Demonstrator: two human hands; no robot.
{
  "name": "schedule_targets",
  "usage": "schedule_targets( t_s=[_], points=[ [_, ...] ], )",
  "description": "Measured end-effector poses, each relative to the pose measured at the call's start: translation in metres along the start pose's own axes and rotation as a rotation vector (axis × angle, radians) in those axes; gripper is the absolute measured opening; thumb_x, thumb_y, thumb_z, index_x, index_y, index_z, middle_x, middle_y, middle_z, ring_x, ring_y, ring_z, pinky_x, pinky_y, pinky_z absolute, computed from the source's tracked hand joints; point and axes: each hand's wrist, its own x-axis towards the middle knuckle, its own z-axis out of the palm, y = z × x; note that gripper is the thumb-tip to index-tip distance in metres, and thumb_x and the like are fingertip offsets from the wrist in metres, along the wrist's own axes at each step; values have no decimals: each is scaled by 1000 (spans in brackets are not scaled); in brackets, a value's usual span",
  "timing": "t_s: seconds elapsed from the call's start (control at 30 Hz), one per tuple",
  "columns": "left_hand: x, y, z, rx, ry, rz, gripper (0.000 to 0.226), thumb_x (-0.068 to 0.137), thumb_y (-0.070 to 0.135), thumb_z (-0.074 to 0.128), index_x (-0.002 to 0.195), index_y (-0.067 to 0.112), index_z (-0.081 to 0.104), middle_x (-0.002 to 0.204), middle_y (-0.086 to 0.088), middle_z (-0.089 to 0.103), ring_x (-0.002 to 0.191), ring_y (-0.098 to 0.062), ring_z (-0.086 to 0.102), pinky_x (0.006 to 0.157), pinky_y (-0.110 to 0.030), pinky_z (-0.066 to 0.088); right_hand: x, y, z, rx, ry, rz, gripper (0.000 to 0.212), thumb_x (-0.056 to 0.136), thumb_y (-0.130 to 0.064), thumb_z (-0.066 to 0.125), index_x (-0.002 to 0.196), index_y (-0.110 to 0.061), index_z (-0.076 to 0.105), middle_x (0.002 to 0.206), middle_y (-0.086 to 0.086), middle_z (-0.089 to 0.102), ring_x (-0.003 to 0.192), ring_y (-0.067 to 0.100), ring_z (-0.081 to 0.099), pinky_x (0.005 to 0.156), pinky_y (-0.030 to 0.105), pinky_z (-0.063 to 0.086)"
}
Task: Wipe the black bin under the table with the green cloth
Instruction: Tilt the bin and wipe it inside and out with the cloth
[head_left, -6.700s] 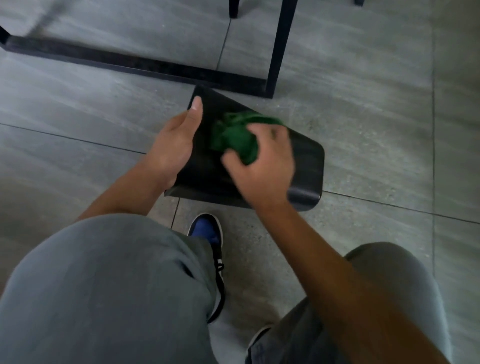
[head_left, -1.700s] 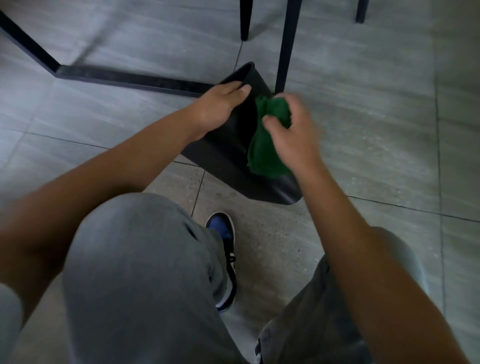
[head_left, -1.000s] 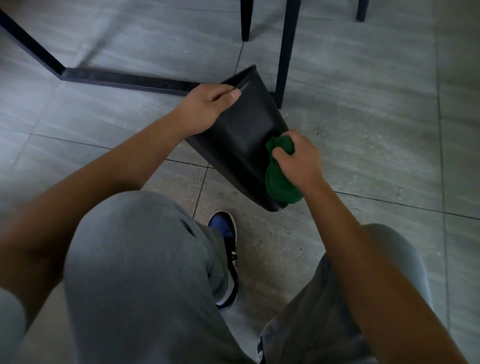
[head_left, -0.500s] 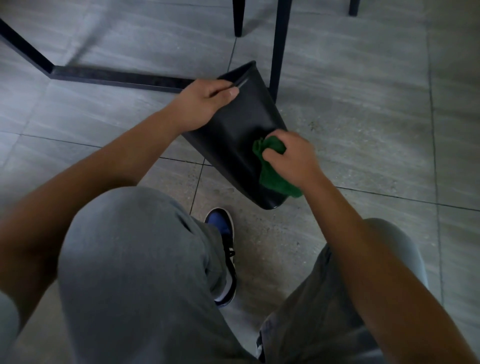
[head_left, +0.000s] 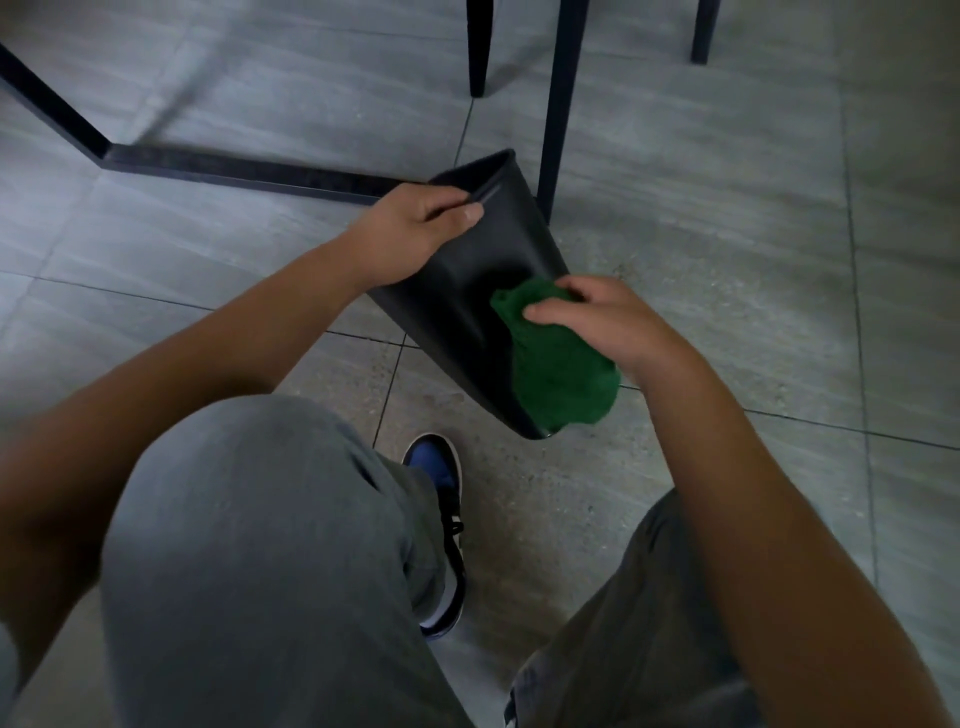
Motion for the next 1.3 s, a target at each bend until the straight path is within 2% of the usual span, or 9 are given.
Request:
schedule_targets(
  t_s=[0.23, 0.33, 0.47, 0.6, 0.73, 0.87, 1.0, 1.2, 1.3],
  points=[
    [-4, 0, 2, -20, 4, 11, 38, 107, 31, 52, 107, -5, 65, 100, -30, 65, 86, -17, 58, 77, -35, 47, 17, 32, 28, 3, 249, 110, 29, 78, -42, 81, 83, -20, 62, 82, 3, 73, 77, 21, 71, 68, 32, 54],
    [-4, -5, -1, -51, 16, -4, 37, 106, 34, 54, 106, 1, 68, 91, -17, 65, 82, -10, 58, 76, -27, 45, 10, 84, 24, -33, 252, 263, 29, 84, -38, 78, 90, -13, 66, 88, 10, 71, 91, 31, 71, 72, 35, 52],
    [-2, -8, -2, -59, 15, -26, 37, 105, 36, 54, 103, 2, 67, 87, -5, 60, 77, -5, 57, 71, -17, 44, 2, 117, 6, -280, 314, 473, 60, 83, -52, 74, 117, -3, 61, 109, 18, 68, 97, 35, 67, 80, 39, 55],
    [-1, -7, 1, -40, 12, -33, 43, 104, 46, 49, 105, 8, 67, 88, -3, 61, 78, -3, 57, 73, -21, 44, 3, 84, -1, -206, 426, 300, 44, 80, -52, 67, 110, -22, 54, 96, 3, 64, 75, 15, 58, 57, 26, 40],
    [-1, 2, 5, -54, -16, -47, 38, 99, 52, 50, 116, 22, 66, 99, 11, 67, 90, -1, 64, 82, -21, 48, 4, 27, -4, -262, 508, 41, 33, 90, -44, 56, 122, -47, 55, 88, -12, 60, 74, 10, 59, 58, 24, 41],
    [-6, 8, 9, -114, -189, -19, 51, 100, 20, 65, 147, 24, 46, 121, 8, 68, 103, -4, 71, 86, -20, 56, 10, -20, -8, -347, 586, -56, 35, 97, -41, 50, 130, -41, 61, 101, -6, 62, 88, 19, 61, 73, 31, 50],
    [-8, 15, 24, -115, -255, 67, 61, 102, 13, 62, 156, 11, 34, 139, -2, 60, 123, -10, 62, 104, -27, 50, 11, -49, -5, -417, 614, -140, 52, 93, -49, 51, 143, -41, 50, 104, -9, 59, 91, 18, 62, 76, 33, 50],
    [-10, 20, 24, -85, -304, 146, 70, 104, 28, 60, 162, 16, 22, 164, 4, 33, 147, -3, 33, 120, -17, 27, 20, -73, -6, -705, 498, -154, 74, 89, -82, 33, 153, -45, 37, 144, 4, 61, 128, 31, 59, 86, 41, 44],
    [-9, 19, 18, -69, -394, 119, 74, 101, 45, 59, 163, 28, 20, 164, 3, 37, 147, -8, 38, 122, -32, 31, 26, -80, -5, -823, 487, -140, 70, 91, -75, 31, 152, -43, 42, 141, 5, 63, 123, 33, 61, 78, 38, 40]
  ],
)
